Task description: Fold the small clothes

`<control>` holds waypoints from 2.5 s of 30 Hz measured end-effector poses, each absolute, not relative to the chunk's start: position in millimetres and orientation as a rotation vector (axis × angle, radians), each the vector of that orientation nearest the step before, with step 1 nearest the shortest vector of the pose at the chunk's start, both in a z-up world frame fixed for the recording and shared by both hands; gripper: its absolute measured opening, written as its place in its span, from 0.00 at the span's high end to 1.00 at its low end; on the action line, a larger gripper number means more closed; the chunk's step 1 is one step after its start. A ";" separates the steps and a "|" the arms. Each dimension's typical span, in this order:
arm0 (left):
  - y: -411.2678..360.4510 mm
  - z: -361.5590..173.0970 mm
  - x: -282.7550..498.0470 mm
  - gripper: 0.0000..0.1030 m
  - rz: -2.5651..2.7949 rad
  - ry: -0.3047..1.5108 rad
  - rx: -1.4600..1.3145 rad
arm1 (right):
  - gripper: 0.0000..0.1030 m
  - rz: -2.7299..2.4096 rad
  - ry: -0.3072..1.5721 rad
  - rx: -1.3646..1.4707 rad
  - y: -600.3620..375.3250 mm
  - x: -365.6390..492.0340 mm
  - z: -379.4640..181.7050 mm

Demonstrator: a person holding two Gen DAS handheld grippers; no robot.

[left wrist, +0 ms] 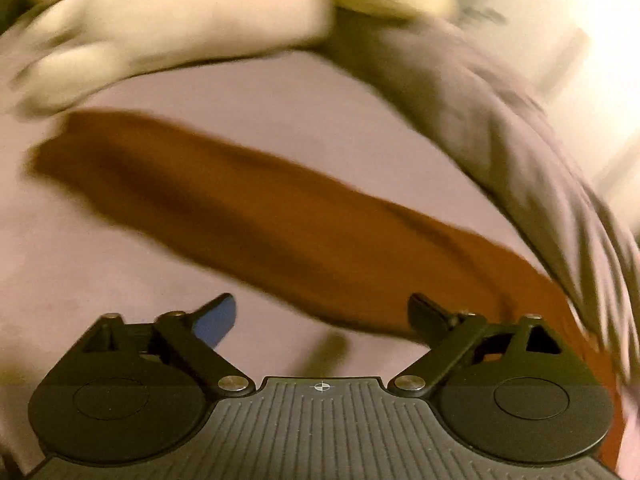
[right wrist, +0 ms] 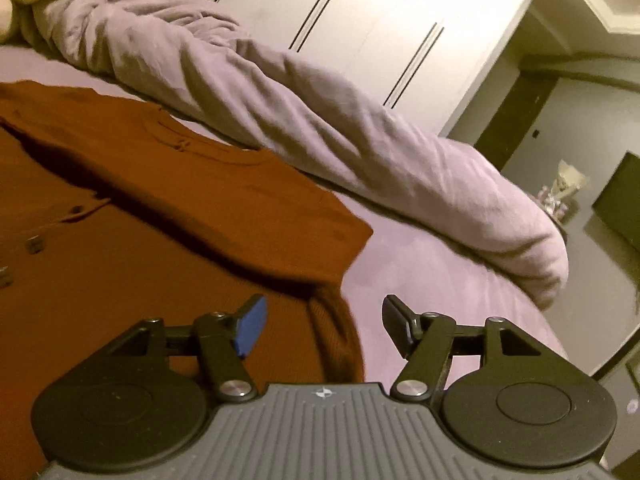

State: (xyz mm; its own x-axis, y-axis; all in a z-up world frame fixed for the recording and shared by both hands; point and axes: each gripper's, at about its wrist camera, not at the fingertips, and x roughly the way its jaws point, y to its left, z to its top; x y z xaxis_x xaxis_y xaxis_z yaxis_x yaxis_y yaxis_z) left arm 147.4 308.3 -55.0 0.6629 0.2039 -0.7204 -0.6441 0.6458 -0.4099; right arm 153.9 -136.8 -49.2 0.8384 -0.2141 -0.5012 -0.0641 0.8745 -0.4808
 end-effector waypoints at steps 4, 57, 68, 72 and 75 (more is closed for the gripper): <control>364.0 -70.0 110.6 0.33 0.663 0.634 -0.882 | 0.38 -0.062 0.602 -0.478 -127.9 139.9 -49.7; 90.3 -37.0 139.7 0.32 0.089 0.774 0.057 | 0.38 0.008 0.635 -0.156 -149.1 141.3 -23.2; 165.4 -48.3 132.0 0.32 0.390 0.847 -0.031 | 0.52 0.405 0.784 0.182 -57.5 204.5 -34.7; 166.3 -52.0 134.6 0.32 0.399 0.860 -0.031 | 0.52 0.416 0.914 0.332 -54.7 227.5 -59.1; 167.9 -55.6 134.2 0.32 0.404 0.873 -0.039 | 0.53 0.438 0.933 0.375 -46.2 234.7 -68.0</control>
